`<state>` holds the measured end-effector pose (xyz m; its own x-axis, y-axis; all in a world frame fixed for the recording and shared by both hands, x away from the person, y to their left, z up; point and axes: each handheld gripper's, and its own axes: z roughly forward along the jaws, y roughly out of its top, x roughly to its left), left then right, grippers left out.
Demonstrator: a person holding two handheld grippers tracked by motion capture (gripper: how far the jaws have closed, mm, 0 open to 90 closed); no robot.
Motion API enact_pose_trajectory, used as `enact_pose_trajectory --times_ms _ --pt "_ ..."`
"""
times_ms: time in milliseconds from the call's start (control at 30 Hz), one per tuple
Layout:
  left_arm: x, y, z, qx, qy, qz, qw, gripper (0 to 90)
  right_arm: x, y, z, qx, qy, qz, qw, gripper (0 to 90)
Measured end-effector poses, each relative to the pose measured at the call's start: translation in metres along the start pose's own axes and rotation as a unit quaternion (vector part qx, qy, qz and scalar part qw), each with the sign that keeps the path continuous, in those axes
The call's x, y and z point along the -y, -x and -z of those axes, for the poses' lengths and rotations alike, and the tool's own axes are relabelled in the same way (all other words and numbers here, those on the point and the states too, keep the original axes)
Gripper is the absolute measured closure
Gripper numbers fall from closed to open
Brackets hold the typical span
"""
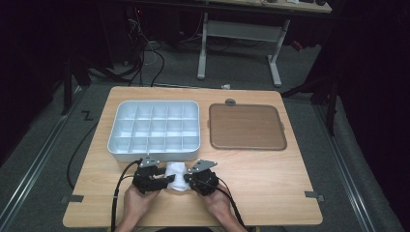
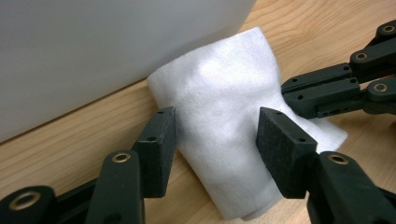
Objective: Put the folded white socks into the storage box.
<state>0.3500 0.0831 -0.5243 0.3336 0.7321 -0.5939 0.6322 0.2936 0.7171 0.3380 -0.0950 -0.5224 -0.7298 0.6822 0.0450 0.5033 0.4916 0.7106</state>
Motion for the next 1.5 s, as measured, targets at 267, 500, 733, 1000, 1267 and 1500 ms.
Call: enact_pose_trajectory --times_ms 267,500,733,1000,1267,1500 --pt "-0.008 -0.003 0.003 -0.002 0.011 0.018 0.9998 41.4 -0.001 -0.002 0.003 -0.004 0.006 -0.001 1.0000 81.9" --pt "-0.018 0.000 0.003 -0.001 0.020 0.032 0.9993 35.4 -0.001 0.001 0.014 -0.004 0.025 -0.011 0.9996 78.4" --pt "-0.021 0.001 -0.002 -0.005 0.021 0.043 0.9988 34.5 0.007 0.013 0.029 0.016 0.032 -0.023 0.9991 74.2" --pt "-0.013 -0.001 -0.013 -0.024 0.005 0.031 0.9992 33.3 0.031 0.042 0.048 0.067 0.030 -0.060 0.9954 70.8" --pt "-0.009 -0.004 -0.015 -0.025 -0.008 0.043 0.9987 35.5 0.062 0.072 0.070 0.113 0.030 -0.105 0.9876 66.6" --pt "-0.008 -0.006 -0.014 -0.016 -0.010 0.049 0.9986 40.4 0.078 0.090 0.082 0.141 0.027 -0.132 0.9808 64.2"
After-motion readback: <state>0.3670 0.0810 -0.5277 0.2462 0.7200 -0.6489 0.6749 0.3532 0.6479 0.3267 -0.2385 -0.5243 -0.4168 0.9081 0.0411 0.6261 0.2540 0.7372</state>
